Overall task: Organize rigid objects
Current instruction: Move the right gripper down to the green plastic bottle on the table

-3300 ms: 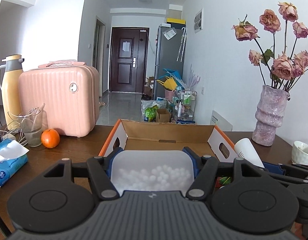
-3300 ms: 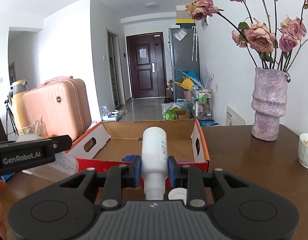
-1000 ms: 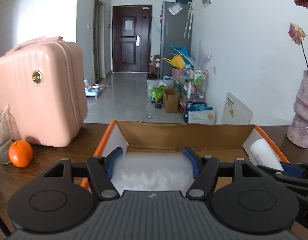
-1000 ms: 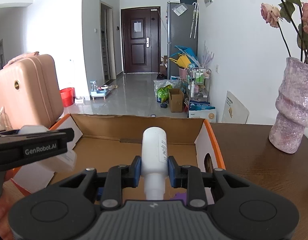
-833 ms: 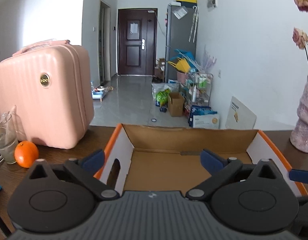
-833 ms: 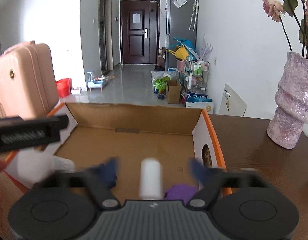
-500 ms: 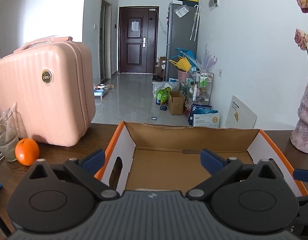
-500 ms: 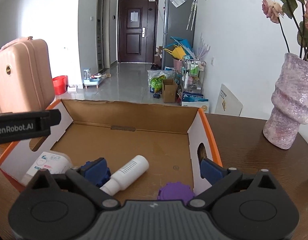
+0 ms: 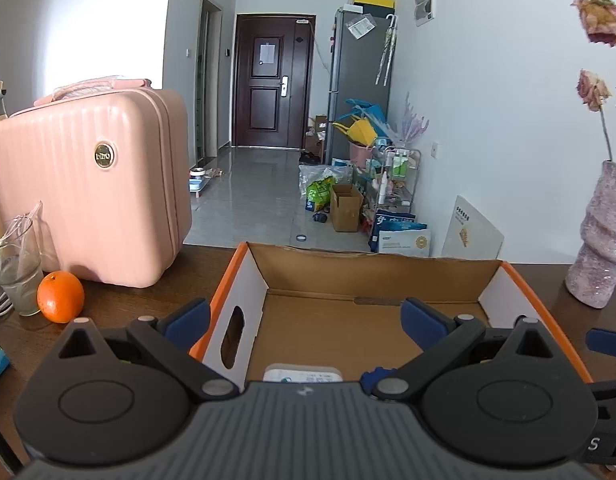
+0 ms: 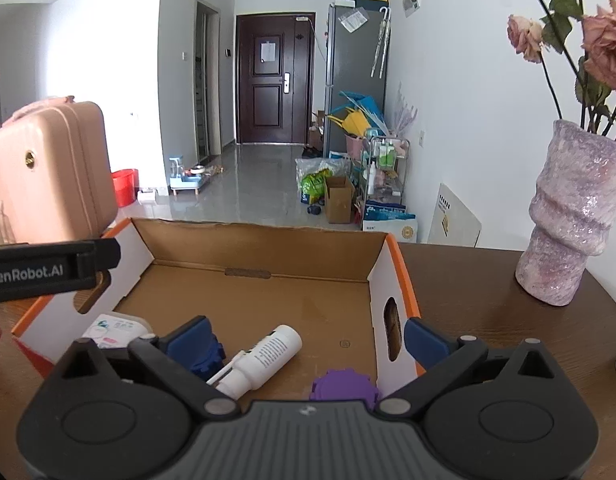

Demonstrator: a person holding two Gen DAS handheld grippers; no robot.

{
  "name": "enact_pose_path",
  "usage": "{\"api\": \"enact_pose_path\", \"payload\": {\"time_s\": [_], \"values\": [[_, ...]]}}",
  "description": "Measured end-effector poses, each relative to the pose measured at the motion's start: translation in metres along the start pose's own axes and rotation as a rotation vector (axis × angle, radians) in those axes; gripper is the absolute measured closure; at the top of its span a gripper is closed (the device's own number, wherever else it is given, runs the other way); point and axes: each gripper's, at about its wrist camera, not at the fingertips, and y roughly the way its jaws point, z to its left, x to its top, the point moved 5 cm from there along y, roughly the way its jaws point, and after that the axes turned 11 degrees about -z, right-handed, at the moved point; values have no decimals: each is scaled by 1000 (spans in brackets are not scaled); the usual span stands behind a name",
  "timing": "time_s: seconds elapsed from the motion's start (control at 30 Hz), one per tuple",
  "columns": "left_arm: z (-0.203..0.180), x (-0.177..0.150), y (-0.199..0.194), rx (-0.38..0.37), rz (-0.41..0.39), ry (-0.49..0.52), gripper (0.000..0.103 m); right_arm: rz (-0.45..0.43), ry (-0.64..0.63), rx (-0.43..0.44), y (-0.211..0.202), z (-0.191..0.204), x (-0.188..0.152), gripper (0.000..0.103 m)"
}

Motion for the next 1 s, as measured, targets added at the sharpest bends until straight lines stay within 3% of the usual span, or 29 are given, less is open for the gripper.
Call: {"api": "enact_pose_path", "payload": {"time_s": [0.43, 1.0], "values": [[0, -2, -48, -42, -15, -13, 0, -65, -18, -7, -46, -4, -1, 0], [0, -23, -111, -79, -5, -10, 0, -72, -21, 8, -104, -1, -26, 0]]}}
